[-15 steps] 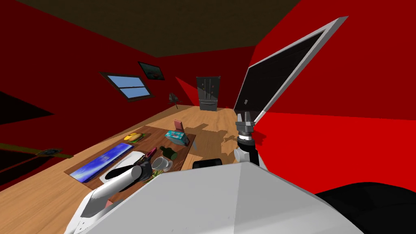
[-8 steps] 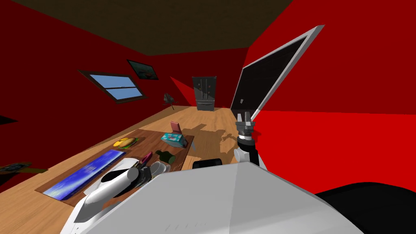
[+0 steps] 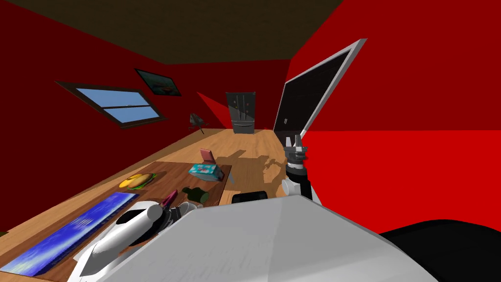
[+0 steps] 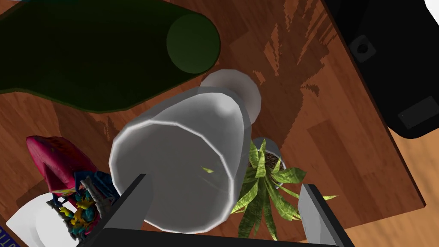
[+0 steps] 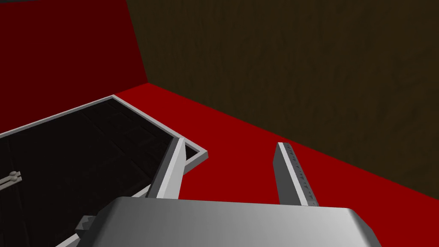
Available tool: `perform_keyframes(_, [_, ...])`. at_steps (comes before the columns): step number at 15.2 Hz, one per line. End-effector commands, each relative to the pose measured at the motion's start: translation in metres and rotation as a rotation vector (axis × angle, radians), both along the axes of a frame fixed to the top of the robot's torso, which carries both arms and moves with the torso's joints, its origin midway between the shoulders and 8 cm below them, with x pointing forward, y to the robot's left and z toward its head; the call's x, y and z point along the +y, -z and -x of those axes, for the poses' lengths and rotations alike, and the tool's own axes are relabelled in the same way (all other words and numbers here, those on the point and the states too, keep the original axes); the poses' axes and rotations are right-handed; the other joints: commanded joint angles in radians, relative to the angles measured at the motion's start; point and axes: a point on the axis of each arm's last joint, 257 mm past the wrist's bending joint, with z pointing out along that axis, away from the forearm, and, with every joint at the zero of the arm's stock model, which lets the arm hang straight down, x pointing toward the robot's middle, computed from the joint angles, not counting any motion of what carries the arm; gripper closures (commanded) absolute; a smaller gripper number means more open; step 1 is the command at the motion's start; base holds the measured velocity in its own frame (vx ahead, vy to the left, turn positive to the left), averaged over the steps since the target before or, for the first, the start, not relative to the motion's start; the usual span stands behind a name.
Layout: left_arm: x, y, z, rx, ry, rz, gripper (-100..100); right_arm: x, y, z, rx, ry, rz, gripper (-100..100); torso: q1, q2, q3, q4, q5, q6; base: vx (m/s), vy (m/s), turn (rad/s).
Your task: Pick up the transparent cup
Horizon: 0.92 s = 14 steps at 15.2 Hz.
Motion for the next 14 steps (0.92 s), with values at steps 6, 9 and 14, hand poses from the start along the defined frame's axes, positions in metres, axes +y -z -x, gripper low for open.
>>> perform_keyframes(6, [-0.019, 0.006, 0.029, 0.075, -0.069, 0.121, -100, 0.000, 0.000, 0.000, 0.000, 0.000, 0.000, 0, 0.001, 0.000, 0.000, 0.000, 0.000, 0.000, 0.008, 0.042, -0.141])
perform_keyframes(9, [-0.019, 0.017, 0.023, 0.065, -0.060, 0.107, -100, 0.000, 0.000, 0.000, 0.000, 0.000, 0.000, 0, 0.000, 0.000, 0.000, 0.000, 0.000, 0.000, -0.004, 0.019, -0.008])
perform_keyframes(14, [-0.020, 0.024, 0.021, 0.065, -0.058, 0.107, 100, 0.000, 0.000, 0.000, 0.000, 0.000, 0.000, 0, -0.002, 0.001, 0.001, 0.000, 0.000, 0.000, -0.005, 0.003, 0.006])
